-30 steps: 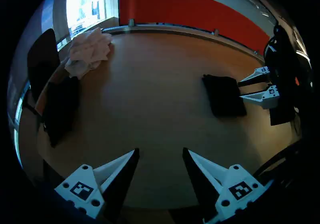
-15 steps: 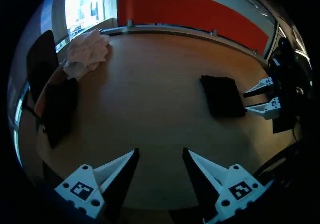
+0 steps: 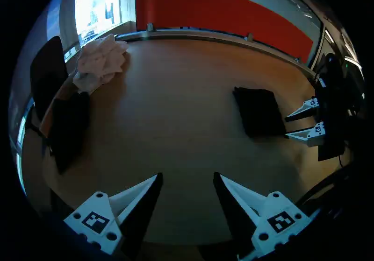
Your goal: Fold towel
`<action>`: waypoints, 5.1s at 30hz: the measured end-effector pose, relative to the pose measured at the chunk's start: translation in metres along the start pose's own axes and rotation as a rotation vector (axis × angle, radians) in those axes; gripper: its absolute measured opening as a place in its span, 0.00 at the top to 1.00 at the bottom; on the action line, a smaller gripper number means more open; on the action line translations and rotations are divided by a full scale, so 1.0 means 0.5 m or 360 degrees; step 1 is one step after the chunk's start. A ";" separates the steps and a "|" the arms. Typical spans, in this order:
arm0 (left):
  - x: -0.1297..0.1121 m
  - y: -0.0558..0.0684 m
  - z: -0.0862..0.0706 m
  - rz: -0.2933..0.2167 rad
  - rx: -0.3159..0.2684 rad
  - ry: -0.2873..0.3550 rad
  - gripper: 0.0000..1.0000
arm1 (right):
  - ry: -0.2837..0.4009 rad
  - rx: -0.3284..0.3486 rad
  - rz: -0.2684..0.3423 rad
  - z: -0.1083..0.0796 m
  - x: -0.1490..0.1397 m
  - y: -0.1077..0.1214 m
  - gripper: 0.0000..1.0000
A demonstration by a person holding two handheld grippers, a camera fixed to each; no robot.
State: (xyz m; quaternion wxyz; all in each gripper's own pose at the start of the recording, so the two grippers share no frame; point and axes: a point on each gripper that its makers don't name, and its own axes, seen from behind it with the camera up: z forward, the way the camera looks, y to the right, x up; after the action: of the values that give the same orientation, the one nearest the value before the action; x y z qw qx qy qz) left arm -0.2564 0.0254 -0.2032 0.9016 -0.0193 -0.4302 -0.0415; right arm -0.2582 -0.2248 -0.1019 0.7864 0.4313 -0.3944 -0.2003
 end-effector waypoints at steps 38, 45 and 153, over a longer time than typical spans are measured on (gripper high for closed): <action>-0.003 -0.002 -0.002 0.0006 -0.0002 0.0007 0.20 | -0.0006 -0.0044 0.0088 0.008 -0.029 0.003 0.96; 0.004 0.000 -0.002 0.0017 -0.0013 0.0018 0.20 | 0.0051 -0.0083 0.0048 -0.020 0.021 0.022 0.96; 0.116 0.147 0.017 0.0249 -0.0153 0.0103 0.20 | 0.0131 -0.0813 0.0488 -0.612 -0.165 0.644 0.96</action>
State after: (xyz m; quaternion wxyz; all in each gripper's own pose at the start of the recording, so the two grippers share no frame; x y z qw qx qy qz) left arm -0.2199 0.0959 -0.1527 0.9136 -0.0946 -0.3954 0.0078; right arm -0.0740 0.1648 0.0337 0.9058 0.1626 -0.3594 -0.1544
